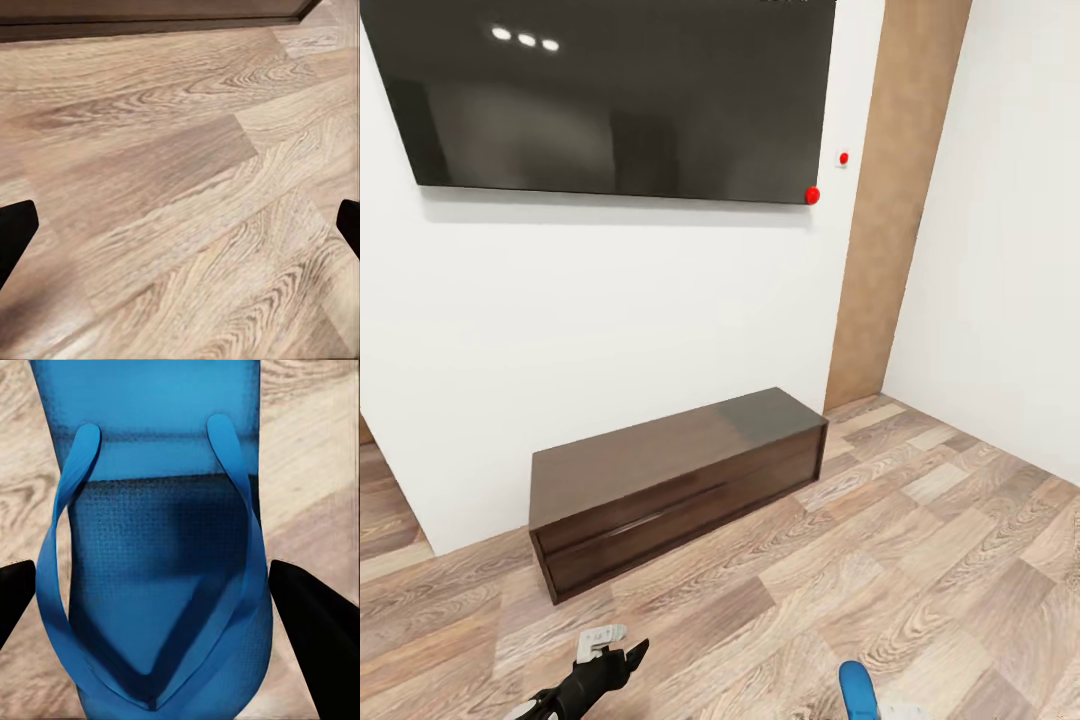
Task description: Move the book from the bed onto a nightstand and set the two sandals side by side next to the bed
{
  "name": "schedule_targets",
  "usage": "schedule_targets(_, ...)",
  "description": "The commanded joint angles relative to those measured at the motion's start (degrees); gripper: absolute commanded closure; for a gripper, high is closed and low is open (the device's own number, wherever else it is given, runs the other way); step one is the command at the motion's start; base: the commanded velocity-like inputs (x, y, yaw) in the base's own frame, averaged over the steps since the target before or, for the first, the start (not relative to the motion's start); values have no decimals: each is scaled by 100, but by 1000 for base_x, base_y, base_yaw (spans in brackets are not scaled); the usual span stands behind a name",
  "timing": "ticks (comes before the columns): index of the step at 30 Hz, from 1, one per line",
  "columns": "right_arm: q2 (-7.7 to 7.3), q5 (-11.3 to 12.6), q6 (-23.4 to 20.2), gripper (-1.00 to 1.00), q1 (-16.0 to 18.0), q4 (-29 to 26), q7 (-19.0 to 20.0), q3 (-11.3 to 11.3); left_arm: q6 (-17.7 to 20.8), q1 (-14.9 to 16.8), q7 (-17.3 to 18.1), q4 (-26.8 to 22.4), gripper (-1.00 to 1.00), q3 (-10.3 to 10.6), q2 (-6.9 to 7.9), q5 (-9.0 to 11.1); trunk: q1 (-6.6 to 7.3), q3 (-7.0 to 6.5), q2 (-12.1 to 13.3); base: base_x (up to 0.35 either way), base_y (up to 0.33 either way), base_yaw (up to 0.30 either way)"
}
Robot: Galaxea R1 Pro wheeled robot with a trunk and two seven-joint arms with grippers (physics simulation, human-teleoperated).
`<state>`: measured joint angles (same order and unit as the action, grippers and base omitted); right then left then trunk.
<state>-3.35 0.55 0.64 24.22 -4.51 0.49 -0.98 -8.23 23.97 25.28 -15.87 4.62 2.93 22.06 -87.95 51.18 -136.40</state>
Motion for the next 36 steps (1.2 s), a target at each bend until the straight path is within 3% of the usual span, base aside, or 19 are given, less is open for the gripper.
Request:
schedule_targets(1,1,7,7,100,4,3,4,-9,-30,3,3,5,-100,48,6,44,1,3,-2,0,0,-300)
schedule_targets(36,1,7,7,100,4,3,0,-13,-30,3,3,5,-100,48,6,44,1,-78,-2,0,0,-300)
